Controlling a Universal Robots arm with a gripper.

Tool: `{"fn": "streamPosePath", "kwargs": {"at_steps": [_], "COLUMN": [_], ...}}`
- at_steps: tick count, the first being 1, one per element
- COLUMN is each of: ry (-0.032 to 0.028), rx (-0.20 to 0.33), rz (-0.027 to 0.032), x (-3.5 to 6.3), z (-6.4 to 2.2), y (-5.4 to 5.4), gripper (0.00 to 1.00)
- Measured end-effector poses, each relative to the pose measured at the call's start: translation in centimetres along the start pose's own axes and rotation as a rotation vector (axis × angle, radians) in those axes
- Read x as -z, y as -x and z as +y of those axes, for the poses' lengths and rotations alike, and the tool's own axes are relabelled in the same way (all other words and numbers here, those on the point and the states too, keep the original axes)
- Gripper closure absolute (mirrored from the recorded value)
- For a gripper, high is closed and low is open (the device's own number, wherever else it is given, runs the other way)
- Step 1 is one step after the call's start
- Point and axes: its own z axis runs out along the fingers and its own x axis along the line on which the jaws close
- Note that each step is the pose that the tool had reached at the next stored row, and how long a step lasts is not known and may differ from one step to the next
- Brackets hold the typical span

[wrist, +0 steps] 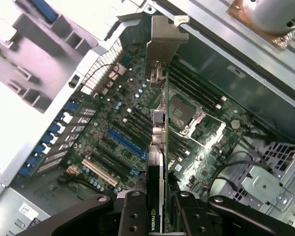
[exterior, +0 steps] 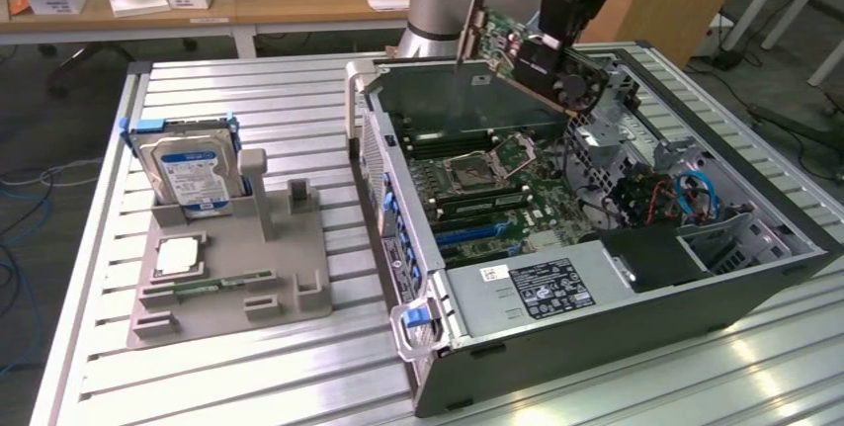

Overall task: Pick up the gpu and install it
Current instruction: 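Insert the gpu into the slot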

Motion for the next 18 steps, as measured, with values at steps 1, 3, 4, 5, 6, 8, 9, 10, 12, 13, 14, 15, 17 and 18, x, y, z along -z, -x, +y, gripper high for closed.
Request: {"fn": "streamPosePath", "kwargs": {"at_steps": [1, 3, 4, 5, 6, 8, 9, 10, 12, 13, 14, 15, 17, 18], "ry": [-0.0001, -0.0005, -0.0009, -0.0011, -0.0016, -0.002, -0.0022, -0.0024, -0.0029, -0.003, -0.0032, -0.0033, -0.0036, -0.0038], "rx": [0.017, 0.049, 0.079, 0.094, 0.126, 0.157, 0.171, 0.185, 0.212, 0.225, 0.24, 0.255, 0.284, 0.297], "rz": [0.0014, 0.0042, 0.0069, 0.0084, 0.0112, 0.0141, 0.0154, 0.0166, 0.0191, 0.0202, 0.0217, 0.0229, 0.0253, 0.0265], "x": [0.0, -0.01, -0.02, -0.02, -0.03, -0.04, -0.04, -0.05, -0.06, -0.07, -0.08, -0.08, -0.1, -0.11], "z": [0.0, 0.0, 0.0, 0.0, 0.0, 0.0, 0.0, 0.0, 0.0, 0.0, 0.0, 0.01, 0.01, 0.01], "y": [0.0, 0.0, 0.0, 0.0, 0.0, 0.0, 0.0, -0.01, -0.01, -0.02, -0.02, -0.02, -0.02, -0.03], "gripper": [0.73, 0.73, 0.73, 0.73, 0.73, 0.73, 0.73, 0.73, 0.73, 0.73, 0.73, 0.73, 0.73, 0.73]}}
